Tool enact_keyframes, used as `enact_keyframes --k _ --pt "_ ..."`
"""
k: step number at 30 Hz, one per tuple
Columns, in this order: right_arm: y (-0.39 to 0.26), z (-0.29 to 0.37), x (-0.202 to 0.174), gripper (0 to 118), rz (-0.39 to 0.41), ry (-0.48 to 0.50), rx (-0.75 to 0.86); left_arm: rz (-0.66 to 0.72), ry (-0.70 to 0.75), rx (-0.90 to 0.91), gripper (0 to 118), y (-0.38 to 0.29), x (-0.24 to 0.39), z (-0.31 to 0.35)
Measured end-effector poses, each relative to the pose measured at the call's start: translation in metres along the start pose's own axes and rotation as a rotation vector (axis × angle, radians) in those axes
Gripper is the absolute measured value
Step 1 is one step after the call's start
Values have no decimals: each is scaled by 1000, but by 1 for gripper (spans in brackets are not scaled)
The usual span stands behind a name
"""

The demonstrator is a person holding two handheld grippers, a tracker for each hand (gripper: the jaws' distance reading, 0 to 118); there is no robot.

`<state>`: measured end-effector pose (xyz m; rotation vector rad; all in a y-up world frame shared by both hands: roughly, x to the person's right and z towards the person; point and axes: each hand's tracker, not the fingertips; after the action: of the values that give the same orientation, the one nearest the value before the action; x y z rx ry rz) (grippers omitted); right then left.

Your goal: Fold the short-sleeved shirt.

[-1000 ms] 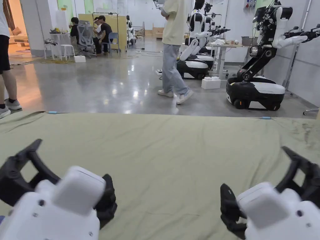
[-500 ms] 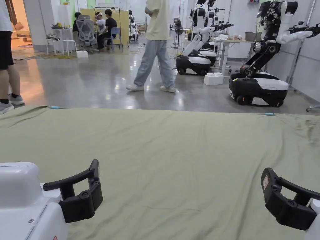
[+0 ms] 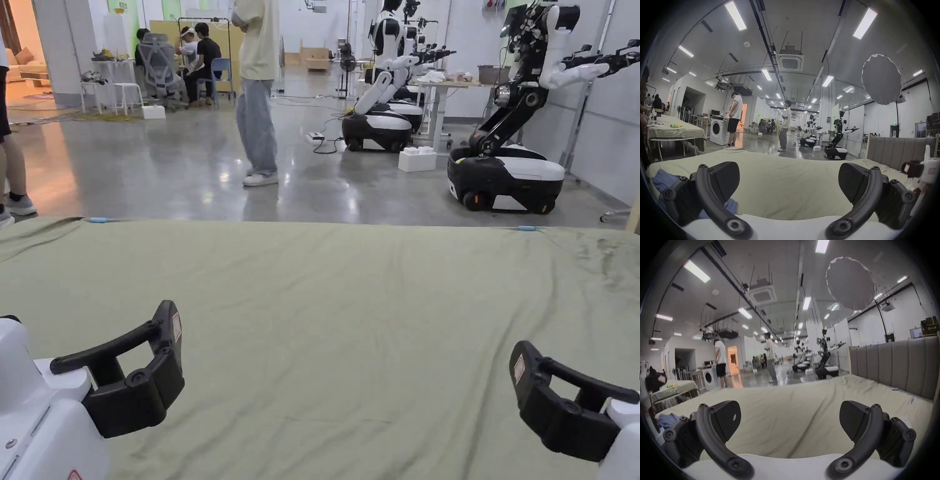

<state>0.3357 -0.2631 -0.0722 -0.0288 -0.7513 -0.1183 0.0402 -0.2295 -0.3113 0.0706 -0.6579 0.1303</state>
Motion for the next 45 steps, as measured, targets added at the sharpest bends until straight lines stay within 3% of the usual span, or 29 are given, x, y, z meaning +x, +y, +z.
enact_keyframes --k 10,17,28,32,39,45 --pt "4 -2 -4 118 44 21 4 40 -73 -30 118 3 8 -3" --pt "8 1 1 118 -20 23 75 -40 -38 -37 118 -1 15 -4" --pt "8 8 -5 118 43 5 144 -67 -19 -80 118 -4 12 -8" --pt "7 8 -11 118 134 11 147 -94 -25 -90 118 -6 16 -9" --pt "6 8 -12 118 90 16 158 -140 -25 -107 118 -8 21 -10" --pt "5 9 -11 118 108 15 151 -139 -22 -113 118 -9 21 -10"
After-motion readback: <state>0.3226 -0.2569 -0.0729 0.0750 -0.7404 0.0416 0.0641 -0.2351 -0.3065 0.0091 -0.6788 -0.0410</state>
